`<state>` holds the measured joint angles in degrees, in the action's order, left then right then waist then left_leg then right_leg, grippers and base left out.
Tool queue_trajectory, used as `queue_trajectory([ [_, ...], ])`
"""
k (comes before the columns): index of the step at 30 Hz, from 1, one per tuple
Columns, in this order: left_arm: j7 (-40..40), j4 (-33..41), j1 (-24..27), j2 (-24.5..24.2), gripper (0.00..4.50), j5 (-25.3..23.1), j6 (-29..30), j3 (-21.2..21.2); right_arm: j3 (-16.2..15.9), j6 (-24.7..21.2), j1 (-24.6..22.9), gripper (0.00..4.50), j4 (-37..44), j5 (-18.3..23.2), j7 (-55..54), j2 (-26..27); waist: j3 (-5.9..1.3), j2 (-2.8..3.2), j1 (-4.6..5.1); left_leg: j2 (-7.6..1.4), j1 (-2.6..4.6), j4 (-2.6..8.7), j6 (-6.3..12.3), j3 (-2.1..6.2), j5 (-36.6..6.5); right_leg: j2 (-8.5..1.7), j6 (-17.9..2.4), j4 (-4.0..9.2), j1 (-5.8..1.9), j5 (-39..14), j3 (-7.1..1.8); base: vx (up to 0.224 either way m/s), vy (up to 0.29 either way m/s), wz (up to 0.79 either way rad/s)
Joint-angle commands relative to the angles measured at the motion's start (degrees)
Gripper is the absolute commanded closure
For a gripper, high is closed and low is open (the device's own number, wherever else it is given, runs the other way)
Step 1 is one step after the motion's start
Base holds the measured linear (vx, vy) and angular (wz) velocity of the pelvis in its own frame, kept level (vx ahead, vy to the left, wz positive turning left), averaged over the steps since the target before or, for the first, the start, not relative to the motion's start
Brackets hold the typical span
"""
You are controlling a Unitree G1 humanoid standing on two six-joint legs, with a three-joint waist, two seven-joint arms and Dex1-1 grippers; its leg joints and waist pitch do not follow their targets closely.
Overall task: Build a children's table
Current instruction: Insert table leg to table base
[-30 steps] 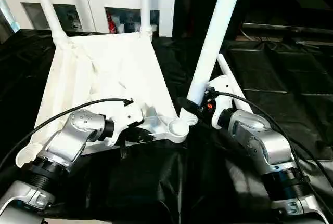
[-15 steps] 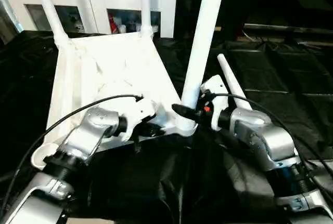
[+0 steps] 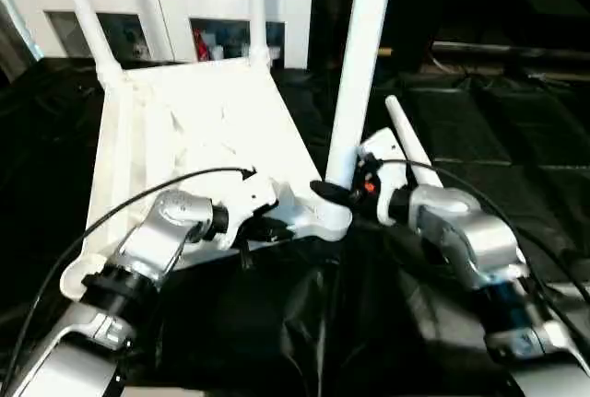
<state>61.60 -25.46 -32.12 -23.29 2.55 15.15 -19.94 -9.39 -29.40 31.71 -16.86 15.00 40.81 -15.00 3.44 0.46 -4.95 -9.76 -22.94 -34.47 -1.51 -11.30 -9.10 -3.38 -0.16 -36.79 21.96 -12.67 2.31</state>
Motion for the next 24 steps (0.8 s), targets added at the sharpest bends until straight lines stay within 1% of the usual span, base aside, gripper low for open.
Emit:
queue_trajectory([
  [1,1.1,0.7,-1.4,1.7,4.50,1.8,-1.8,1.0,-1.7,-0.2,0.0,2.61,-2.3,-1.1,0.6,0.5,-4.03,0.12,0.25,-3.63,2.11,3.95,-1.51,1.85,-12.8,-5.15,-12.7,4.88,-1.62,-8.1,-2.79,0.000,0.000,0.00],
  [5,0.5,0.4,-1.4,1.8,4.50,1.3,-2.3,1.0,-1.7,0.3,0.6,2.61,-3.3,-1.2,1.0,0.7,-4.00,0.16,0.30,-3.61,2.14,4.00,-1.63,1.85,-13.4,-5.17,-12.6,4.97,-1.60,-8.8,-2.78,0.000,0.000,0.00],
  [6,0.2,0.4,-1.4,1.8,4.50,1.1,-2.6,1.0,-1.7,0.5,0.7,2.61,-3.6,-1.3,1.1,0.8,-3.99,-0.25,0.31,-3.67,2.14,4.07,-1.52,1.81,-13.3,-5.15,-12.4,5.01,-1.60,-9.1,-2.79,0.000,0.000,0.00],
  [9,-0.9,0.0,-1.4,1.9,4.50,0.4,-3.6,1.1,-1.7,1.2,1.0,2.61,-4.4,-1.6,1.4,0.9,-3.94,-0.01,0.26,-3.67,2.14,4.07,-1.61,1.85,-13.7,-5.23,-12.3,5.07,-1.53,-10.2,-2.81,0.000,0.000,0.00],
  [12,-1.9,-0.9,-1.6,2.2,4.50,-0.1,-4.2,1.3,-1.6,1.6,1.0,2.61,-4.8,-1.8,1.7,1.0,-3.86,0.02,0.27,-3.70,2.25,4.11,-1.91,1.89,-14.5,-5.30,-11.7,5.28,-1.39,-12.2,-2.86,0.000,0.000,0.00],
  [13,-1.8,-1.3,-1.7,2.3,4.22,0.1,-3.6,1.5,-1.6,1.7,0.9,2.61,-4.8,-1.8,1.8,1.0,-3.85,0.18,0.26,-3.68,2.32,4.09,-1.99,1.88,-14.9,-5.32,-11.7,5.36,-1.29,-12.7,-2.88,0.000,0.000,0.00],
  [14,-1.8,-1.3,-1.7,2.3,4.22,0.2,-3.6,1.5,-1.6,1.7,0.9,2.61,-4.8,-1.8,1.8,1.0,-3.75,0.11,0.32,-3.65,2.28,4.18,-2.16,1.92,-15.6,-5.30,-11.5,5.49,-1.30,-13.8,-2.88,0.000,0.000,0.00],
  [15,-1.8,-1.5,-1.8,2.3,4.06,0.2,-3.5,1.6,-1.5,1.8,0.9,2.61,-4.8,-1.8,1.8,1.0,-3.75,0.06,0.33,-3.66,2.29,4.21,-2.23,1.96,-15.8,-5.30,-11.4,5.51,-1.30,-14.2,-2.87,0.000,0.000,0.00],
  [17,-1.8,-1.6,-1.8,2.3,3.88,0.3,-3.3,1.8,-1.5,1.8,0.8,2.61,-4.7,-1.8,1.8,1.0,-3.79,0.16,0.31,-3.69,2.35,4.20,-2.38,1.95,-15.9,-5.34,-11.3,5.59,-1.26,-14.5,-2.88,0.000,0.000,0.00],
  [19,-2.3,-2.1,-1.8,2.0,3.72,-0.3,-4.0,1.9,-1.4,1.9,0.7,2.61,-4.7,-1.9,1.9,1.0,-3.87,0.16,0.31,-3.78,2.22,4.34,-2.56,2.06,-15.9,-5.27,-11.5,5.37,-1.31,-13.2,-2.81,0.000,0.000,0.00],
  [21,-2.0,-2.6,-1.7,1.4,3.51,-0.7,-4.5,1.9,-1.3,2.0,0.6,2.61,-4.7,-2.1,2.0,1.1,-3.98,0.00,0.48,-3.68,2.02,4.34,-2.30,2.09,-15.3,-5.23,-11.5,5.19,-1.51,-11.6,-2.78,0.000,0.000,0.00],
  [22,-1.8,-2.7,-1.5,1.1,3.97,-0.9,-4.4,1.9,-1.3,2.1,0.6,2.61,-4.7,-2.1,2.1,1.2,-4.10,-0.01,0.61,-3.66,1.98,4.22,-1.74,2.01,-14.0,-5.21,-11.9,5.02,-1.55,-9.4,-2.78,0.000,0.000,0.00],
  [23,-1.4,-2.7,-1.4,1.0,3.97,-0.9,-4.2,1.8,-1.3,2.1,0.5,2.61,-4.8,-2.2,2.1,1.2,-4.10,-0.01,0.61,-3.66,1.98,4.22,-1.74,2.01,-14.0,-5.21,-11.9,5.02,-1.55,-9.4,-2.78,0.000,0.000,0.00],
  [24,-1.2,-2.6,-1.3,0.7,3.97,-1.0,-4.2,1.8,-1.3,2.2,0.5,2.61,-4.8,-2.2,2.2,1.2,-4.16,0.00,0.69,-3.65,1.92,4.11,-1.23,1.92,-12.9,-5.20,-12.4,4.90,-1.64,-7.8,-2.73,0.000,0.000,0.00],
])
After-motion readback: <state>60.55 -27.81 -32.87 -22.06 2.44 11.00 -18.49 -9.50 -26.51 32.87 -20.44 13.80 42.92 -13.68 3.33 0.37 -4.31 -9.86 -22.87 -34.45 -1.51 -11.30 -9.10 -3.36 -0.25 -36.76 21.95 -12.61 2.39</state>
